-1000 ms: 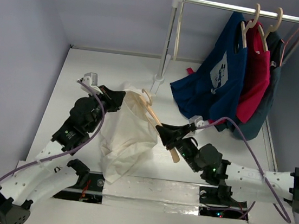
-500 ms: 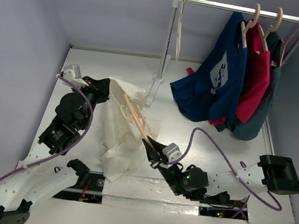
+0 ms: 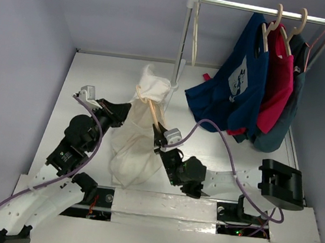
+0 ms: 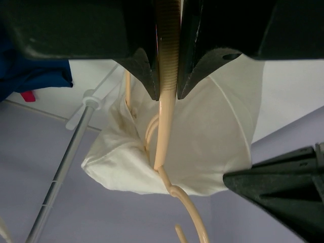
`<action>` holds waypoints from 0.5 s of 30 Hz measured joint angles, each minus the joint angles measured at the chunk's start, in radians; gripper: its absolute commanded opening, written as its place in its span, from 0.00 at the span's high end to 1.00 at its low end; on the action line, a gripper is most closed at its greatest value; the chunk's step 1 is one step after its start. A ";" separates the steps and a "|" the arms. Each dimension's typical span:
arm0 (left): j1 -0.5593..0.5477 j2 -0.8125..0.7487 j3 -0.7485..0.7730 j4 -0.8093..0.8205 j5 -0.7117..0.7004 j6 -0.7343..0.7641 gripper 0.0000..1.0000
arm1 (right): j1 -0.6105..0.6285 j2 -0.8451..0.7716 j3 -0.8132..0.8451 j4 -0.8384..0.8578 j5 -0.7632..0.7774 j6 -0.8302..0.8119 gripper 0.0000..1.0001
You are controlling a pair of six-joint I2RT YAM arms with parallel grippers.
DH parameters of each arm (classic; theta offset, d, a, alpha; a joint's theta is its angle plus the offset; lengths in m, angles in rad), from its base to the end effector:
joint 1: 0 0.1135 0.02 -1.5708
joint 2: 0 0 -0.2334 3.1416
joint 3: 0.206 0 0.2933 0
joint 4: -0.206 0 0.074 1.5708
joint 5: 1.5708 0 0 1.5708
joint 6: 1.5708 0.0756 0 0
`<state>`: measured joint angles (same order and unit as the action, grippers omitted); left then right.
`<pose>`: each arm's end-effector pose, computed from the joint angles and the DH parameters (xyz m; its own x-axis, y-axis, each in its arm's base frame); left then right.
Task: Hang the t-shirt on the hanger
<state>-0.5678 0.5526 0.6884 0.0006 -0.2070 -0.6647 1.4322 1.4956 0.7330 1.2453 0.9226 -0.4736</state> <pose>0.2143 -0.1183 0.3544 -0.1285 -0.6340 -0.7626 0.3499 0.6905 -0.6331 0.1091 0.3457 0.2468 0.2853 0.0521 -0.9570 -0.4161 0.9063 -0.0747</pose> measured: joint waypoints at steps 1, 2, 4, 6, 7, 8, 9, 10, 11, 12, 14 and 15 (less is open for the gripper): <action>-0.005 -0.001 -0.021 0.013 0.023 -0.015 1.00 | -0.013 0.023 0.014 -0.002 -0.003 0.009 1.00; -0.010 -0.003 -0.036 0.021 0.040 -0.026 1.00 | -0.027 0.042 0.026 -0.002 -0.006 0.021 1.00; -0.027 -0.008 -0.067 0.037 0.073 -0.045 1.00 | -0.055 0.075 0.045 -0.006 -0.015 0.061 1.00; -0.056 -0.011 -0.079 0.040 0.091 -0.058 1.00 | -0.088 0.089 0.055 -0.009 -0.035 0.126 1.00; -0.071 -0.013 -0.079 0.043 0.096 -0.061 1.00 | -0.106 0.091 0.060 -0.011 -0.051 0.164 1.00; -0.087 -0.017 -0.079 0.049 0.098 -0.063 1.00 | -0.124 0.091 0.064 -0.011 -0.073 0.205 1.00; -0.102 -0.023 -0.079 0.055 0.097 -0.066 1.00 | -0.141 0.091 0.069 -0.010 -0.094 0.245 1.00; -0.114 -0.031 -0.079 0.060 0.097 -0.066 1.00 | -0.156 0.091 0.074 -0.010 -0.116 0.286 1.00; -0.122 -0.039 -0.079 0.061 0.097 -0.066 1.00 | -0.169 0.091 0.078 -0.010 -0.137 0.317 1.00; -0.127 -0.048 -0.079 0.056 0.097 -0.066 1.00 | -0.181 0.091 0.080 -0.009 -0.161 0.354 1.00; -0.132 -0.059 -0.074 0.036 0.098 -0.058 1.00 | -0.201 0.091 0.087 -0.010 -0.211 0.431 1.00; -0.132 -0.062 -0.069 0.021 0.097 -0.054 0.95 | -0.209 0.091 0.089 -0.010 -0.234 0.462 1.00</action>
<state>-0.7002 0.4908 0.6189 0.0216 -0.1097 -0.7189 1.2232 1.5867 0.8215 1.2358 0.6884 -0.0120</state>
